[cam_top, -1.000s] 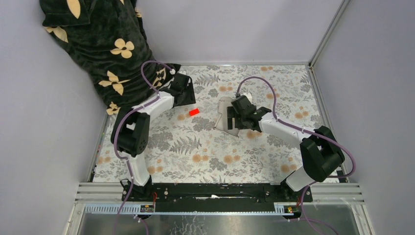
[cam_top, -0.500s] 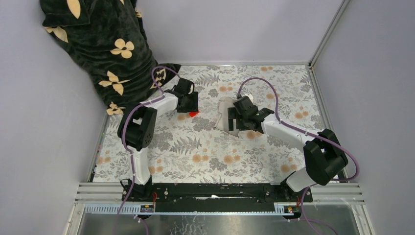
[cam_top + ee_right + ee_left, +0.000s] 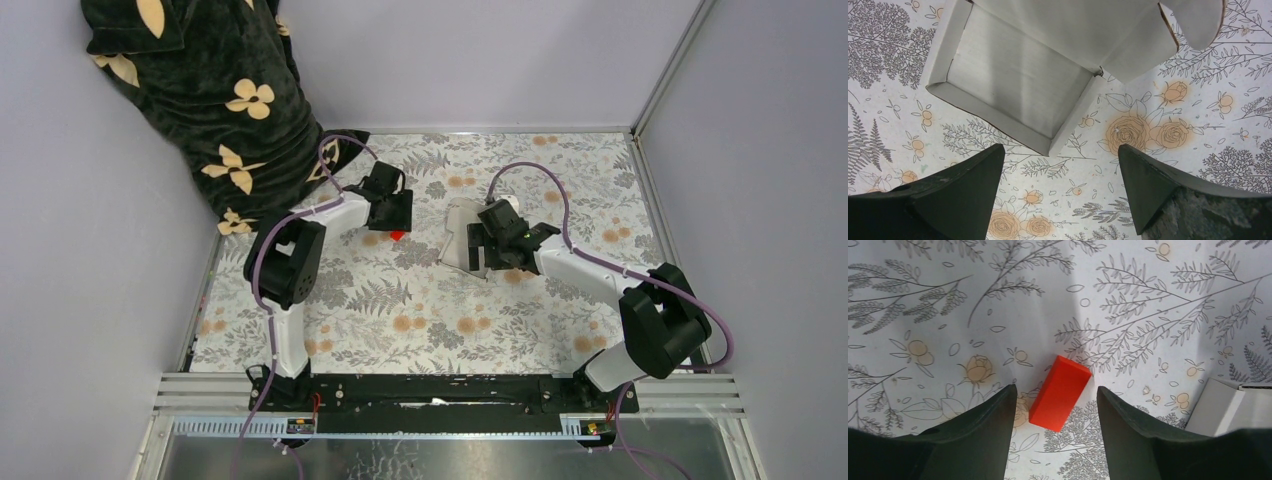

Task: Fold the paper box
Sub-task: Pick up the product from the center of the board.

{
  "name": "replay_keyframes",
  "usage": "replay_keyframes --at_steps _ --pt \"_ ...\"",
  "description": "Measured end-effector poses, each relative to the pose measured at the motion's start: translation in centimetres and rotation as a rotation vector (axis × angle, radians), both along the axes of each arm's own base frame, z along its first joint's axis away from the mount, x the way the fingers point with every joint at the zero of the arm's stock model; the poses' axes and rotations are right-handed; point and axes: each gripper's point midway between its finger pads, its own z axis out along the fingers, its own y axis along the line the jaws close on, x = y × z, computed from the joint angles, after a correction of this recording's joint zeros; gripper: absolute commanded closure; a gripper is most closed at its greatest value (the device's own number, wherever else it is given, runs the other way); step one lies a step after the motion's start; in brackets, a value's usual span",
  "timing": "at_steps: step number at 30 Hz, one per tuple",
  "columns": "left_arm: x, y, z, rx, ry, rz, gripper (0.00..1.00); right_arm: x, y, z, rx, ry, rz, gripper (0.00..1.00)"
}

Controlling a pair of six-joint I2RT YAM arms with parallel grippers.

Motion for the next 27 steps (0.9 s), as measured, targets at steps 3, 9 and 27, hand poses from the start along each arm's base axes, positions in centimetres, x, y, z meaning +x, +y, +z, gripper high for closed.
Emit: replay_keyframes --at_steps 3,9,27 --pt "-0.2 -0.6 0.0 0.0 -0.002 -0.014 0.34 -0.1 -0.1 -0.2 -0.002 0.004 -0.001 0.08" --pt "-0.6 -1.2 0.0 0.002 -0.002 -0.029 0.4 -0.4 -0.2 -0.5 -0.002 0.013 0.001 0.08" --pt "-1.2 -1.0 -0.4 0.091 -0.029 0.022 0.7 -0.6 -0.8 0.8 0.027 -0.014 -0.01 0.09"
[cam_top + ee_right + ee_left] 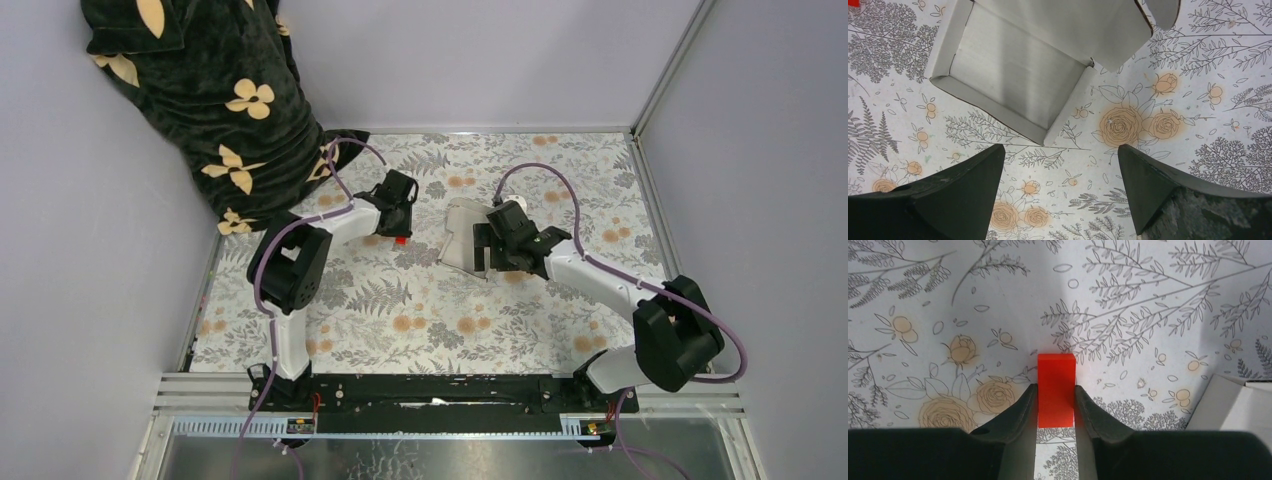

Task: Fold the paper box
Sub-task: Pick up the product from the center of the board, then place the product in the paper box.

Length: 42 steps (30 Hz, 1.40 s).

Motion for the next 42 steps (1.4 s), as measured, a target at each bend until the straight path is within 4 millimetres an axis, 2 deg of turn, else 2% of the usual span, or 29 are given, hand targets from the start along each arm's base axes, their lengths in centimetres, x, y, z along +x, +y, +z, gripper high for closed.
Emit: replay_keyframes --at_steps 9,14,19,22,27,31,37,42 --pt "-2.1 -0.9 0.0 0.016 0.012 -0.017 0.7 -0.7 -0.5 1.8 0.029 -0.036 -0.006 0.09" --pt "-4.4 -0.2 0.2 0.03 0.046 -0.024 0.7 -1.0 -0.8 2.5 0.038 -0.047 -0.011 0.09" --pt "-6.2 -0.5 1.9 0.024 0.052 -0.041 0.7 -1.5 -1.7 3.3 0.022 -0.059 -0.027 0.08" --pt "-6.9 -2.4 3.7 -0.002 0.022 -0.082 0.69 -1.7 -2.2 4.1 0.017 -0.079 -0.041 0.08" --pt "-8.4 -8.4 6.7 -0.062 -0.021 -0.198 0.69 -1.6 -3.2 4.7 0.008 -0.099 -0.07 0.08" --pt "-9.3 -12.4 8.0 -0.101 -0.044 -0.26 0.69 -1.4 -4.2 4.6 -0.002 -0.093 -0.102 0.07" --pt "-9.4 -14.7 6.7 -0.096 -0.02 -0.279 0.67 -1.4 -5.6 4.3 -0.002 -0.092 -0.138 0.07" --pt "-9.2 -15.2 4.4 -0.063 0.01 -0.277 0.65 -1.5 -6.2 3.8 -0.001 -0.08 -0.153 0.07"
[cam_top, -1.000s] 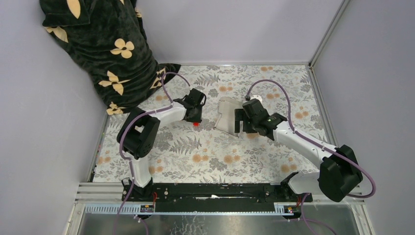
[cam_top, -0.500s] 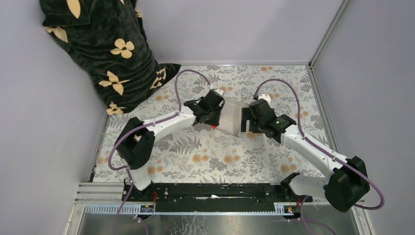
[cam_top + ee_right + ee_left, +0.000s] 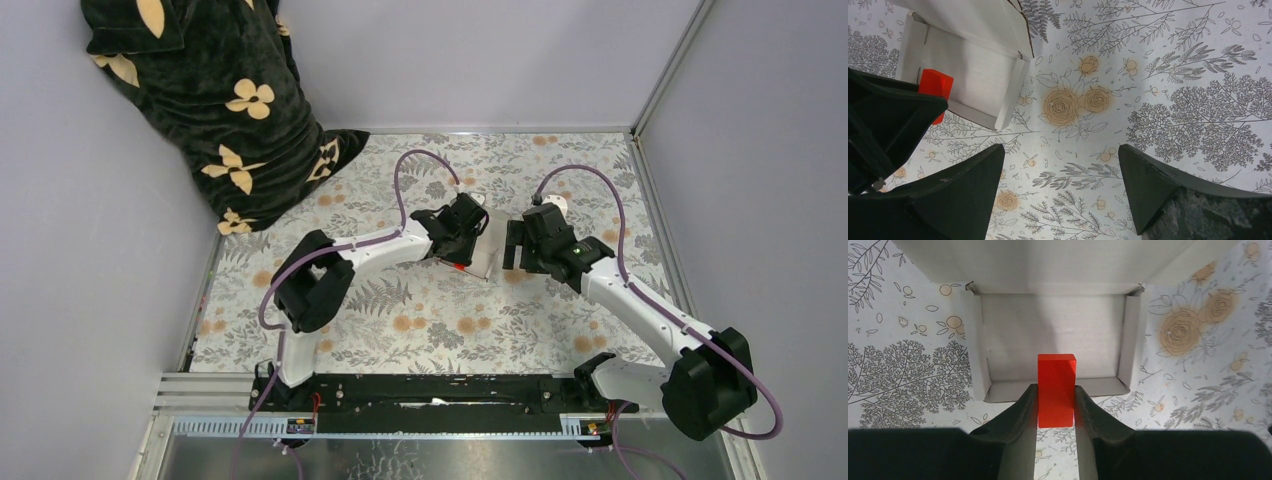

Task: Fold the paper box
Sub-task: Place the product in the paper box.

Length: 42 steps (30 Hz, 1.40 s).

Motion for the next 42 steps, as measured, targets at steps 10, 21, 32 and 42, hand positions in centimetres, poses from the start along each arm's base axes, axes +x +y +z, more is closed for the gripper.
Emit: replay_keyframes --at_steps 10,21,32,42 --pt "0.9 -0.1 -1.8 0.032 -0.009 0.022 0.54 -0.2 0.2 -0.7 0.025 0.016 0.01 0.07" --pt "1.7 -0.3 -1.6 0.024 -0.044 0.036 0.49 0.0 0.2 -0.8 0.033 0.008 0.009 0.08" --pt "2.5 3.0 2.9 0.022 -0.165 0.062 0.29 1.3 0.4 -0.5 -0.007 -0.02 0.053 0.18" --pt "9.3 11.9 9.0 -0.079 -0.285 0.158 0.27 5.0 1.3 0.6 -0.078 -0.165 0.168 0.15"
